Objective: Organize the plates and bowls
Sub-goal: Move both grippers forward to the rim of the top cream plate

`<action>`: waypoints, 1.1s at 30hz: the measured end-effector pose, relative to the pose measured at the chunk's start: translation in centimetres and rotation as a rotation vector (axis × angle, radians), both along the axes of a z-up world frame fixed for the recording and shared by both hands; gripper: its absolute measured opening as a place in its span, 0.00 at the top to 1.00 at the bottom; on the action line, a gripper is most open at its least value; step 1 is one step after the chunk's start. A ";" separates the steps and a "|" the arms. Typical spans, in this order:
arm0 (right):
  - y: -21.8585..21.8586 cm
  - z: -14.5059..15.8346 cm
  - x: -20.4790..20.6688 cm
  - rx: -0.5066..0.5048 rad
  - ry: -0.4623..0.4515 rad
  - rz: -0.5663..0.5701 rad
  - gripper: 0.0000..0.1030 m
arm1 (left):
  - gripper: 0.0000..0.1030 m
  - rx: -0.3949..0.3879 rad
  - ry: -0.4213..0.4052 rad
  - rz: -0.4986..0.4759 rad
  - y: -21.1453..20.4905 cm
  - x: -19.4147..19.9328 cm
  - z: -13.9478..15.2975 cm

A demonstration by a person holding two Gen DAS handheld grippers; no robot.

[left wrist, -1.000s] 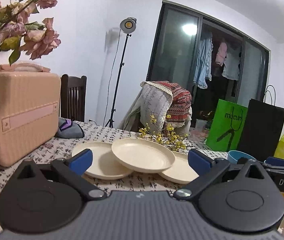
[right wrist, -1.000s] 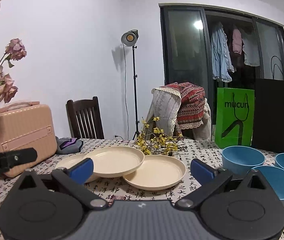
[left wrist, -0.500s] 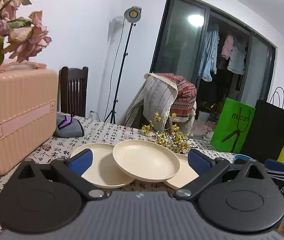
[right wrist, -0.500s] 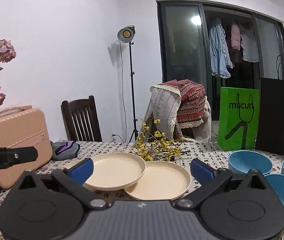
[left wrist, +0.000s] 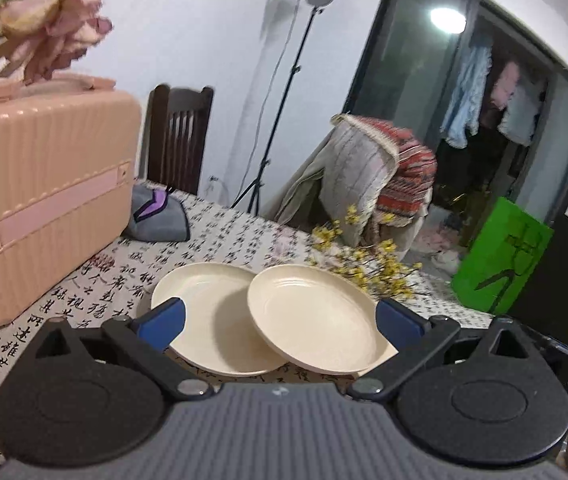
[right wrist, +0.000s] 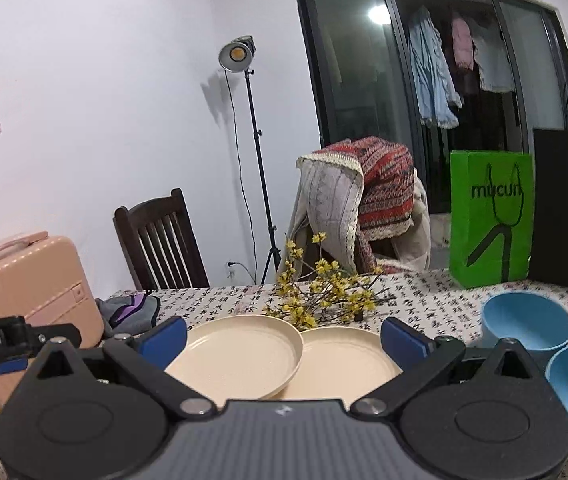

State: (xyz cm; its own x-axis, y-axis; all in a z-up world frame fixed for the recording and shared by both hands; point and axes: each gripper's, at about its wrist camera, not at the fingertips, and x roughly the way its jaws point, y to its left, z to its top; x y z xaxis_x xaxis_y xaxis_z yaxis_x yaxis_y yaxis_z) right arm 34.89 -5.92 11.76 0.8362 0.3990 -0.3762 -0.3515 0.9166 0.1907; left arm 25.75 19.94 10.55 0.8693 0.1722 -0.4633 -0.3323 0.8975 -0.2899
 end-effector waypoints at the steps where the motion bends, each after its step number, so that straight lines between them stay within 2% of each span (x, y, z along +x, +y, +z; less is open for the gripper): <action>1: 0.1 -0.1 0.7 0.011 0.010 0.004 0.00 | 0.00 -0.005 0.012 0.006 0.2 0.6 -0.1; 10: 1.5 -0.9 6.0 0.037 0.085 -0.017 0.00 | 0.00 -0.085 0.078 0.035 2.1 5.6 -0.8; 16: 3.0 -1.4 8.8 0.018 0.111 -0.023 0.00 | 0.00 -0.134 0.098 0.042 2.9 8.4 -1.4; 24: 4.5 -2.6 11.5 0.024 0.142 -0.017 0.00 | 0.00 -0.175 0.104 0.102 4.3 10.9 -2.5; 29: 4.9 -3.8 12.3 0.031 0.145 -0.009 0.00 | 0.00 -0.169 0.105 0.096 4.9 12.2 -3.6; 33: 4.9 -5.1 12.9 0.033 0.145 0.005 0.00 | 0.00 -0.131 0.096 0.090 5.0 12.5 -4.4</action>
State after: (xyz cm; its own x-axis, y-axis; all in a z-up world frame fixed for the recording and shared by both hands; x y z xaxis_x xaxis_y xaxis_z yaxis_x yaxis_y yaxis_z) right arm 47.77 -0.98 6.71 0.7720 0.4171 -0.4796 -0.3224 0.9073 0.2701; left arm 38.26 24.90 6.15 0.8036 0.1801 -0.5672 -0.4415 0.8195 -0.3654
